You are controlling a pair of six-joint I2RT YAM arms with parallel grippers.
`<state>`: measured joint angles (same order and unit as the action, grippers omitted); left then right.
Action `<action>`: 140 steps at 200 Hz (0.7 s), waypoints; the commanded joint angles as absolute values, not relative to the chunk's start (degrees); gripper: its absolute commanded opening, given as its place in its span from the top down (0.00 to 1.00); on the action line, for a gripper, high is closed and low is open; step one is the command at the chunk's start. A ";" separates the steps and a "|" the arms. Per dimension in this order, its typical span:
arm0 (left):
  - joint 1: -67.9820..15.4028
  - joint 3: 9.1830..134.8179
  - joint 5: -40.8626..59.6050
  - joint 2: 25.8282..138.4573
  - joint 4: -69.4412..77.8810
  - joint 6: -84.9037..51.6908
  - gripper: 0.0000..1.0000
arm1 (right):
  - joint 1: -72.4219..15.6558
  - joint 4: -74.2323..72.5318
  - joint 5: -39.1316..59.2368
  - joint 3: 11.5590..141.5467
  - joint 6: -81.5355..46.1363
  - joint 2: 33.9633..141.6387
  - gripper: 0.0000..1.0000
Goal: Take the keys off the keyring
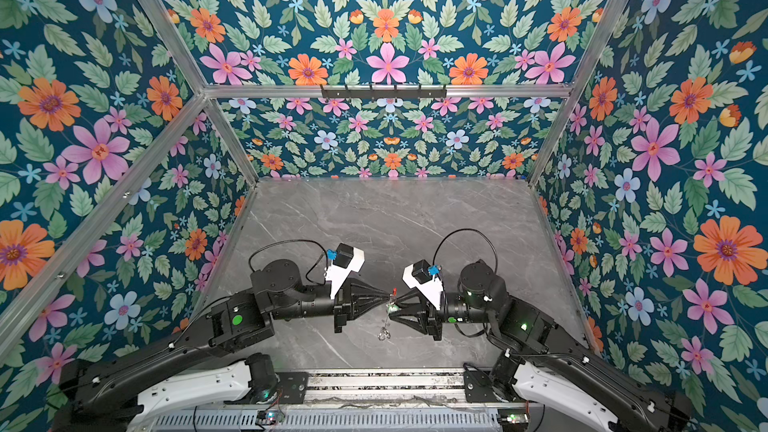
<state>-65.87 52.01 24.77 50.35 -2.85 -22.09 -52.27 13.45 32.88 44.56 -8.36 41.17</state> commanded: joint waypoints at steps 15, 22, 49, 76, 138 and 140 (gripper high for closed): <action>-65.84 52.34 25.03 50.28 -0.05 -21.97 1.00 | -52.28 11.41 33.75 45.26 -7.80 41.48 0.72; -65.86 52.23 25.03 50.27 0.12 -21.97 1.00 | -52.29 11.50 33.90 45.43 -7.76 41.62 0.75; -65.83 51.47 24.38 50.19 1.72 -22.66 1.00 | -52.28 11.18 34.81 45.70 -7.65 41.88 0.98; -65.85 49.46 23.08 49.68 6.04 -23.96 1.00 | -52.21 9.49 36.45 45.95 -7.95 42.95 1.00; -66.01 39.81 17.49 47.64 25.01 -25.23 1.00 | -52.71 -0.82 37.28 45.35 -11.21 45.75 1.00; -66.01 39.53 17.32 47.64 25.52 -25.23 1.00 | -52.79 -1.17 37.11 45.35 -11.31 45.78 1.00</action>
